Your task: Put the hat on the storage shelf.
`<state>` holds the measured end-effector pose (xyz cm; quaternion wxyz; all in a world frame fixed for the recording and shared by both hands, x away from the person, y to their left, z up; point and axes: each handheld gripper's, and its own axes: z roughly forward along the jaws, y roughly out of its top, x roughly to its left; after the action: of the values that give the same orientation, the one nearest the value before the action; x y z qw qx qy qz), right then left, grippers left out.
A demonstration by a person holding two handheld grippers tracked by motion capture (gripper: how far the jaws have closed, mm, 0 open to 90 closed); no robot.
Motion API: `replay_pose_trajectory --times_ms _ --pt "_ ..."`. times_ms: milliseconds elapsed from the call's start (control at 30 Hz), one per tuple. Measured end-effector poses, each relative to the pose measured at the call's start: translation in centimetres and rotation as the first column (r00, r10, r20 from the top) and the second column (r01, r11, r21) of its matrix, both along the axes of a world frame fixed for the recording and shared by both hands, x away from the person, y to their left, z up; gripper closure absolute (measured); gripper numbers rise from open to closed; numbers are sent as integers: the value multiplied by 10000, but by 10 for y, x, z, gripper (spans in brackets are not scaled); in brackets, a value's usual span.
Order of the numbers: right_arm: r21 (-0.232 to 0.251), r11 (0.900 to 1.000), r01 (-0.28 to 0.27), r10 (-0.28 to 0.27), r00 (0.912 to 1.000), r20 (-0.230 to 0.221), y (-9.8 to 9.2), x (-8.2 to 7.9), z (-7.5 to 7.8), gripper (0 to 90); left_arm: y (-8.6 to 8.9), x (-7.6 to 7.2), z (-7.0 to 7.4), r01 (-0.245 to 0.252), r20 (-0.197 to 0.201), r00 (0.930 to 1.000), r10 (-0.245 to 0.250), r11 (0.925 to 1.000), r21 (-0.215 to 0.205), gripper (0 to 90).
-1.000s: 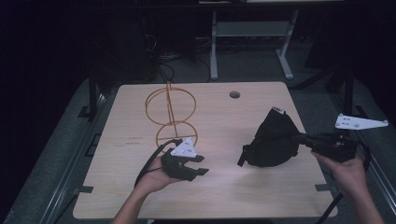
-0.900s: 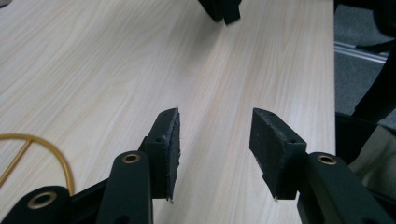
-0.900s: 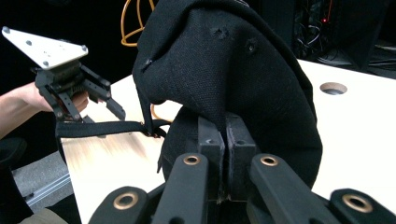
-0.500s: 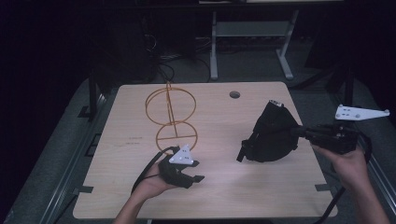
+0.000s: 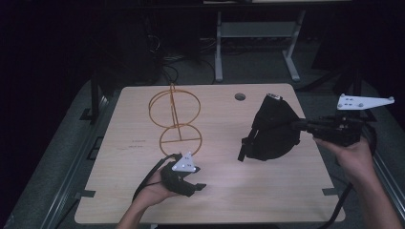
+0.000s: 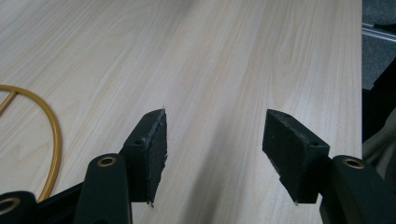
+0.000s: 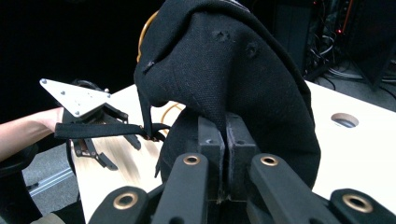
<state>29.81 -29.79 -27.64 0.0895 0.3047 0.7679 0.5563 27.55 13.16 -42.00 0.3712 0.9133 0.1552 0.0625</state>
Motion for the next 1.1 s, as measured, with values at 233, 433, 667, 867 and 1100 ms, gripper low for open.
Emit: replay_pose_trajectory --times_ms 233,433,667,867,1100 --pt "-16 9997 -237 237 9996 168 12 7 14 872 0 0 -1 -17 -8 10000 17 10000 -91 380" --pt "-32 9990 -457 458 9983 360 25 14 27 872 0 -2 -3 26 -33 10000 -26 10000 -40 364" --pt "-121 9974 -715 719 9965 424 37 22 37 872 -1 -1 -4 31 -50 10000 -31 10000 2 332" --pt "-49 9959 -906 907 9950 429 45 29 44 872 -1 0 -5 26 -91 10000 -25 10000 47 320" --pt "-37 9932 -1164 1164 9918 520 57 36 54 872 -1 1 -4 -26 -92 10000 26 10000 -55 316"
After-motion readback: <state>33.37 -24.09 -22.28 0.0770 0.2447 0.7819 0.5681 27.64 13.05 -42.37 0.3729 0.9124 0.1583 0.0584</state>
